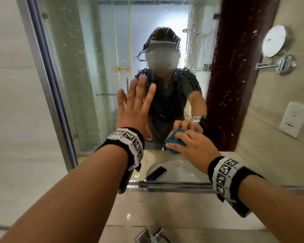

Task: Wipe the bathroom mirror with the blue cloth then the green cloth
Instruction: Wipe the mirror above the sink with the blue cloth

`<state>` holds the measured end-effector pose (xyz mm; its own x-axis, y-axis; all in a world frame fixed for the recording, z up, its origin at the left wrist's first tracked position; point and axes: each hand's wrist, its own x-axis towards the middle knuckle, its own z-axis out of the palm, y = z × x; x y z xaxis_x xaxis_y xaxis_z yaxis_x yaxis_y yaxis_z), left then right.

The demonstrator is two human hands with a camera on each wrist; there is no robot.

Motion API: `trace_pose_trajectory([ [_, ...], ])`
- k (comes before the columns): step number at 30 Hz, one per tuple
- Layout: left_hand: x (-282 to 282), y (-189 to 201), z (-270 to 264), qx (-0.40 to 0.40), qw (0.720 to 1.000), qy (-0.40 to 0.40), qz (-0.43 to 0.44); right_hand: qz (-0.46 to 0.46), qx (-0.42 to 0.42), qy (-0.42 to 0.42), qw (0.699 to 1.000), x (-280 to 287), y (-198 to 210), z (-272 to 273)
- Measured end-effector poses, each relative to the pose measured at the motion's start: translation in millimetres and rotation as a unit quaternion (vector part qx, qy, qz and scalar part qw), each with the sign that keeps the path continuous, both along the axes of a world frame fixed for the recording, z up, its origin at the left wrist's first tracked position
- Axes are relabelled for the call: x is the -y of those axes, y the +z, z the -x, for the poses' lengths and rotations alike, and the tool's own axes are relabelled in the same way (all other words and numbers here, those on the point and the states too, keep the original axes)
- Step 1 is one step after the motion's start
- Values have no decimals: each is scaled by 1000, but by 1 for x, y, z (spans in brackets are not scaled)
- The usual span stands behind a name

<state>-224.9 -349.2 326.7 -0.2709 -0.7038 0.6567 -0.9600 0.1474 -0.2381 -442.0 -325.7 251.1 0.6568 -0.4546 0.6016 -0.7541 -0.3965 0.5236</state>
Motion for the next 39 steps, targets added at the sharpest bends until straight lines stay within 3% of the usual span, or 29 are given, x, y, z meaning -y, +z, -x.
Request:
trace_pose_trajectory([
  [4, -5, -38, -17, 21, 999, -40, 17, 67, 171, -16, 983, 2, 41, -16],
  [6, -8, -62, -23, 39, 999, -31, -11, 90, 207, -20, 974, 4, 47, -26],
  [9, -4, -82, -25, 18, 997, -18, -69, 77, 181, -19, 980, 6, 28, -38],
  [14, 4, -87, -20, -13, 995, -20, -99, -42, 15, 48, 998, 10, -55, -35],
  [17, 4, -87, -21, -13, 995, -21, -98, -73, -26, 48, 996, 7, -74, -27],
  [19, 4, -87, -22, -12, 995, -22, -94, -60, -12, 43, 997, 7, -62, -31],
  [23, 4, -88, -21, -13, 996, -18, -89, 14, 142, 19, 990, 14, -7, -53],
  [25, 6, -89, -20, -12, 996, -22, -86, 39, 173, 7, 984, 16, -2, -59],
  [33, 9, -93, -22, -2, 998, -24, -57, -69, -25, 46, 996, 1, -111, -33],
  [36, 8, -93, -21, 0, 998, -17, -53, -93, -20, 20, 995, -4, -104, -4],
  [39, 7, -94, -20, -5, 998, -17, -55, -27, 79, -18, 996, -6, -69, 20],
])
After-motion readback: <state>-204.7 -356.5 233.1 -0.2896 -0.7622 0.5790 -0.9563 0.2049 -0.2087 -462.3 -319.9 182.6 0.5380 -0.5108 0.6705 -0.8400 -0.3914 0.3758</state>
